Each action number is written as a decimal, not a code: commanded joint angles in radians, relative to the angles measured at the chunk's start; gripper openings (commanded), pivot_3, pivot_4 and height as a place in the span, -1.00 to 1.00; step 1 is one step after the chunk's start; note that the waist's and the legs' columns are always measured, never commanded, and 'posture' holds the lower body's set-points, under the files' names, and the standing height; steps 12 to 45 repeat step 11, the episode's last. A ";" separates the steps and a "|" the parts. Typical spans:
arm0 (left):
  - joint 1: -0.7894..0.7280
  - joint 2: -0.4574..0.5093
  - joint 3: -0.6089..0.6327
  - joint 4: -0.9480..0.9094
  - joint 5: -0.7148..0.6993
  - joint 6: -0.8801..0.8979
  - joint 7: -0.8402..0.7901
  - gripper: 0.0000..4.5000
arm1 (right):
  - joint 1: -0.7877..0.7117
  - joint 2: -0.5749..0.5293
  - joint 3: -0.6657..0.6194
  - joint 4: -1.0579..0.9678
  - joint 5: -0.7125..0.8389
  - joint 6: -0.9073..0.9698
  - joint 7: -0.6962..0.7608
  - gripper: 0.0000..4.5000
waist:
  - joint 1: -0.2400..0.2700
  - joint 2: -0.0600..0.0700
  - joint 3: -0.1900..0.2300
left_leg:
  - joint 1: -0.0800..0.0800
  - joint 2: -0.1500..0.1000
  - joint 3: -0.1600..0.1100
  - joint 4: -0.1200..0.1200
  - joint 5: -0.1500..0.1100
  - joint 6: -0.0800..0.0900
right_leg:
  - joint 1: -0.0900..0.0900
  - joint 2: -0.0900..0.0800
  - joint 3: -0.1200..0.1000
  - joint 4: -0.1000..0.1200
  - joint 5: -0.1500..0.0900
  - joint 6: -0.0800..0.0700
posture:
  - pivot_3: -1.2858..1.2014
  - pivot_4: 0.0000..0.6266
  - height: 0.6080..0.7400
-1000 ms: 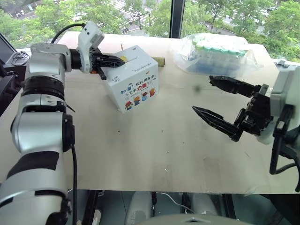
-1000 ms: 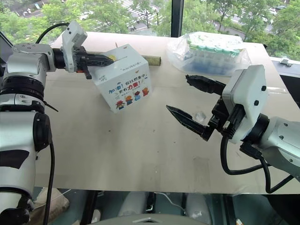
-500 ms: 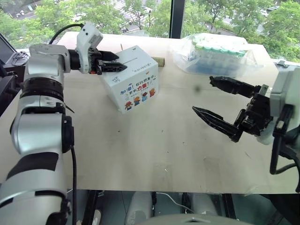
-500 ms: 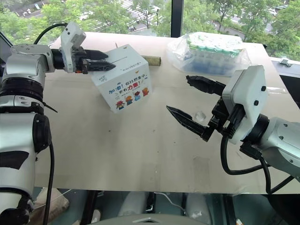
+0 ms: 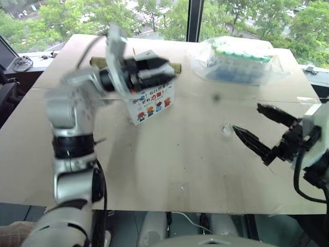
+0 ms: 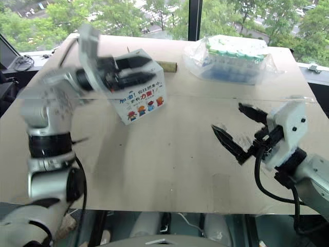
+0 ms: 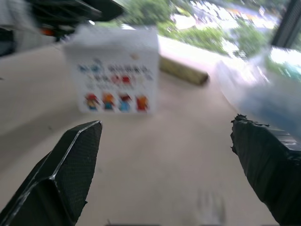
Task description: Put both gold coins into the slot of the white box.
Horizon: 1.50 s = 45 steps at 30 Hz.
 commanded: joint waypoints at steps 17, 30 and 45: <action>0.580 0.100 0.078 -0.386 -0.041 -0.099 0.157 0.58 | 0.519 0.226 -0.231 0.011 -0.418 -0.238 0.421 1.00 | 0.002 0.003 -0.002 | 0.022 0.000 0.002 -0.005 0.000 0.000 | 0.018 0.002 0.008 -0.007 0.000 0.000 | 0.03 -0.52 1.00; 0.580 0.100 0.078 -0.386 -0.041 -0.099 0.157 0.58 | 0.519 0.226 -0.231 0.011 -0.418 -0.238 0.421 1.00 | 0.002 0.003 -0.002 | 0.022 0.000 0.002 -0.005 0.000 0.000 | 0.018 0.002 0.008 -0.007 0.000 0.000 | 0.03 -0.52 1.00; 0.580 0.100 0.078 -0.386 -0.041 -0.099 0.157 0.58 | 0.519 0.226 -0.231 0.011 -0.418 -0.238 0.421 1.00 | 0.002 0.003 -0.002 | 0.022 0.000 0.002 -0.005 0.000 0.000 | 0.018 0.002 0.008 -0.007 0.000 0.000 | 0.03 -0.52 1.00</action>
